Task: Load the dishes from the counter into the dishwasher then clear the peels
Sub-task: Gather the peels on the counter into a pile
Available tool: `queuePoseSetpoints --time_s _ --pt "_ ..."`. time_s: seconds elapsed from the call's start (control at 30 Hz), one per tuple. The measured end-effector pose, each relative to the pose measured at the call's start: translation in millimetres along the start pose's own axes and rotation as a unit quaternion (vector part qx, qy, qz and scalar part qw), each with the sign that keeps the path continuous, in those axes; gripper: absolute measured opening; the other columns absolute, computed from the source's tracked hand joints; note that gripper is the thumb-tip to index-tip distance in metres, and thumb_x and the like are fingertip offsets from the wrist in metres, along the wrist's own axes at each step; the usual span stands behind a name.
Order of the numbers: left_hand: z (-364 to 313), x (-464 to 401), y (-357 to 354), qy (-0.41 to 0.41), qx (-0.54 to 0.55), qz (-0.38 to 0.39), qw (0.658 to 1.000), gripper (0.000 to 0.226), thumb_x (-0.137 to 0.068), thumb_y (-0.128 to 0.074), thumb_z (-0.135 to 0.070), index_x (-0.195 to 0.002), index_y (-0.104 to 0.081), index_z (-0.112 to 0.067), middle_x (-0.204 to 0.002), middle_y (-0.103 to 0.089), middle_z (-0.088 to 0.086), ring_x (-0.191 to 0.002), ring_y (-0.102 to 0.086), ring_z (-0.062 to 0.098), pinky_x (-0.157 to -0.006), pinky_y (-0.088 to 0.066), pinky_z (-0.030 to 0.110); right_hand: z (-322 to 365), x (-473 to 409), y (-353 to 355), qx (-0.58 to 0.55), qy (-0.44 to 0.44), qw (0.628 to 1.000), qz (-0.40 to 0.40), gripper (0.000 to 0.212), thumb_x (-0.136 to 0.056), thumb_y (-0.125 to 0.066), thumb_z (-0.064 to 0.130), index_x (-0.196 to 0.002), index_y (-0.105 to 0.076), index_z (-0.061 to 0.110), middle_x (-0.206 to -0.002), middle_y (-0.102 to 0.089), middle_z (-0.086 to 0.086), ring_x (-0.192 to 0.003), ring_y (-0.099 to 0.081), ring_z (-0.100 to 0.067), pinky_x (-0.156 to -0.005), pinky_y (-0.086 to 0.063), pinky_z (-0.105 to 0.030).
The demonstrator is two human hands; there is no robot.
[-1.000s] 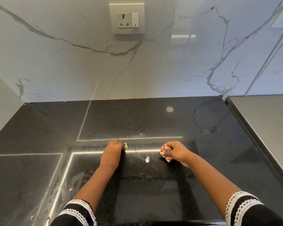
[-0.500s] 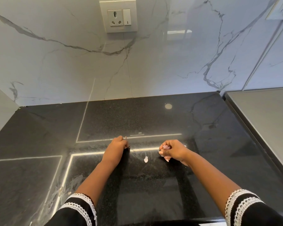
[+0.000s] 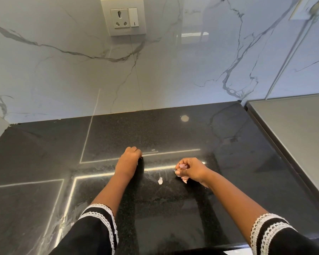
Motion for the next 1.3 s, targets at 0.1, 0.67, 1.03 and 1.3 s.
queuePoseSetpoints --time_s 0.1,0.67,1.03,1.3 --pt "21.0 -5.0 7.5 0.091 0.1 -0.019 0.991 0.026 -0.082 -0.056 0.012 -0.088 -0.071 -0.008 -0.091 -0.067 0.004 -0.089 -0.059 0.02 -0.075 -0.044 0.025 0.3 1.2 -0.2 -0.003 0.001 1.0 0.0 0.012 -0.084 -0.071 -0.001 -0.091 -0.065 0.006 -0.087 -0.067 -0.01 -0.081 -0.066 -0.016 -0.073 -0.056 -0.026" --pt "20.7 24.9 10.6 0.052 0.104 -0.055 0.992 0.024 -0.07 -0.061 0.019 -0.08 -0.071 0.0 -0.086 -0.071 0.013 -0.084 -0.064 0.032 -0.071 -0.049 0.034 1.4 0.1 0.8 0.01 -0.001 1.0 0.015 0.01 -0.083 -0.071 0.0 -0.091 -0.067 0.006 -0.087 -0.069 -0.011 -0.081 -0.067 -0.017 -0.072 -0.055 -0.027" --pt "-1.2 38.2 13.2 -0.026 0.092 -0.036 0.995 0.026 -0.067 -0.075 0.01 -0.077 -0.072 -0.014 -0.081 -0.071 -0.002 -0.077 -0.063 0.02 -0.065 -0.041 0.02 10.7 2.7 -9.7 0.056 0.002 0.998 -0.042 0.008 -0.086 -0.067 -0.004 -0.086 -0.063 0.003 -0.08 -0.066 -0.015 -0.065 -0.061 -0.016 -0.057 -0.052 -0.022" --pt "21.6 32.2 10.4 0.163 0.237 -0.044 0.957 0.025 -0.081 -0.06 0.012 -0.082 -0.074 -0.008 -0.085 -0.071 -0.002 -0.08 -0.063 0.009 -0.074 -0.049 0.015 36.7 2.3 -56.3 0.255 0.114 0.959 0.04 0.018 -0.087 -0.068 0.005 -0.095 -0.065 0.021 -0.099 -0.061 0.004 -0.086 -0.057 -0.004 -0.071 -0.042 -0.011"
Point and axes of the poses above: each hand's wrist, its own x-axis away from the middle knuckle, its own y-axis out of the back of the hand, z = x × y, the point moved 8 cm from there along -x, towards the middle knuckle
